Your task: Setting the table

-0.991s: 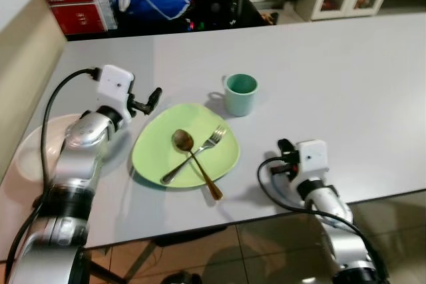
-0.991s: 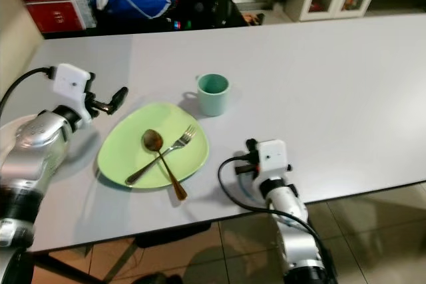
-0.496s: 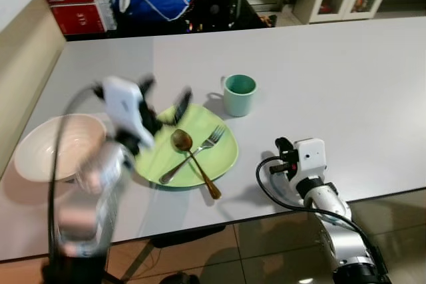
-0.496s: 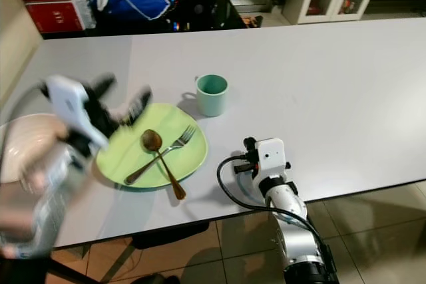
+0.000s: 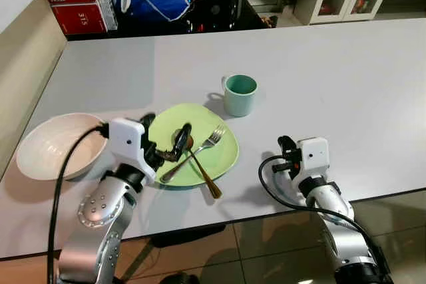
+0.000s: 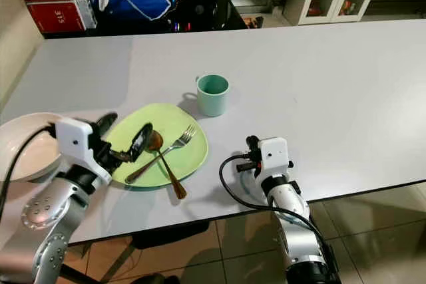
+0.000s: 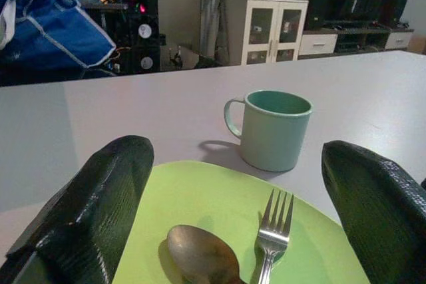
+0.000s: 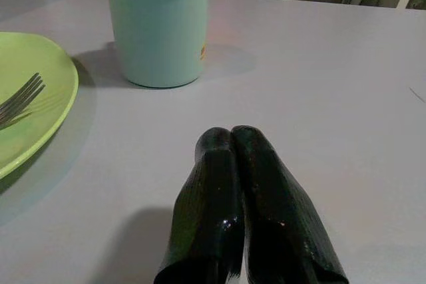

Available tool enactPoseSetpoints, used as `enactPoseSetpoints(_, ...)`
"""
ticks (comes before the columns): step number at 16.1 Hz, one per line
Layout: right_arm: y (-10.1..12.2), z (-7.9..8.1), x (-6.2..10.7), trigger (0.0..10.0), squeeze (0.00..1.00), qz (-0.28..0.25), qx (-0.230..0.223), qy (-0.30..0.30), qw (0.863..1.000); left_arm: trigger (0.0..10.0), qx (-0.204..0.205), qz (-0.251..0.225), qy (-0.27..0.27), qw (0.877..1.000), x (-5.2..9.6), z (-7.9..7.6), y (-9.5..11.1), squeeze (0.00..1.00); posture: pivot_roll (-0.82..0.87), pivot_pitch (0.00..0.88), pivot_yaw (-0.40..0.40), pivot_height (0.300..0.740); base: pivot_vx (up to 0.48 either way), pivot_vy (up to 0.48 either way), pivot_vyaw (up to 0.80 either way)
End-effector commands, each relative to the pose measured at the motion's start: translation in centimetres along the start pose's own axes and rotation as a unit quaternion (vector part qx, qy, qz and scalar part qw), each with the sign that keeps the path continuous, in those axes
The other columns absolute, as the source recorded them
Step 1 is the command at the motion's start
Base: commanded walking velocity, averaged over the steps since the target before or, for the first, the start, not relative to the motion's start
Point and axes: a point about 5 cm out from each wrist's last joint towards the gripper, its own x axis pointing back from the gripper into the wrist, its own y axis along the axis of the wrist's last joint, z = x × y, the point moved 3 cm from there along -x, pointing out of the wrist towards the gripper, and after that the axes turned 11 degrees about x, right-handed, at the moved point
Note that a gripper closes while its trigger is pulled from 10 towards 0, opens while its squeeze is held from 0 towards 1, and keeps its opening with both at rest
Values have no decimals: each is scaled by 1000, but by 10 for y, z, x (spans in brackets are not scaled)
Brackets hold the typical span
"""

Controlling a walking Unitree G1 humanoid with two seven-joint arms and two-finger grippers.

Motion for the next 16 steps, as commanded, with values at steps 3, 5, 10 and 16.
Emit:
enactPoseSetpoints(3, 3, 0, -5, 10000, 0, -5, -3, -2, 1000, 10000, -36, 42, 24, 998, 1, 7, -20, 0, 51, 0, 28, 740, 0, 0, 0)
enactPoseSetpoints(5, 3, 3, -7, 10000, 0, -3, -8, 1, 1000, 10000, -28, 59, 49, 997, -8, 14, -26, 0, 48, 0, 33, 740, 0, 0, 0)
enactPoseSetpoints(10, 6, 5, -6, 10000, 0, -8, -9, 5, 1000, 10000, -6, 63, 87, 994, -15, 24, -31, 0, 48, 0, 39, 740, 0, 0, 0)
enactPoseSetpoints(16, 0, 8, -3, 10000, 0, 2, -18, 7, 1000, 10000, 15, 48, 94, 994, -23, 19, -29, 0, 49, 0, 28, 740, 0, 0, 0)
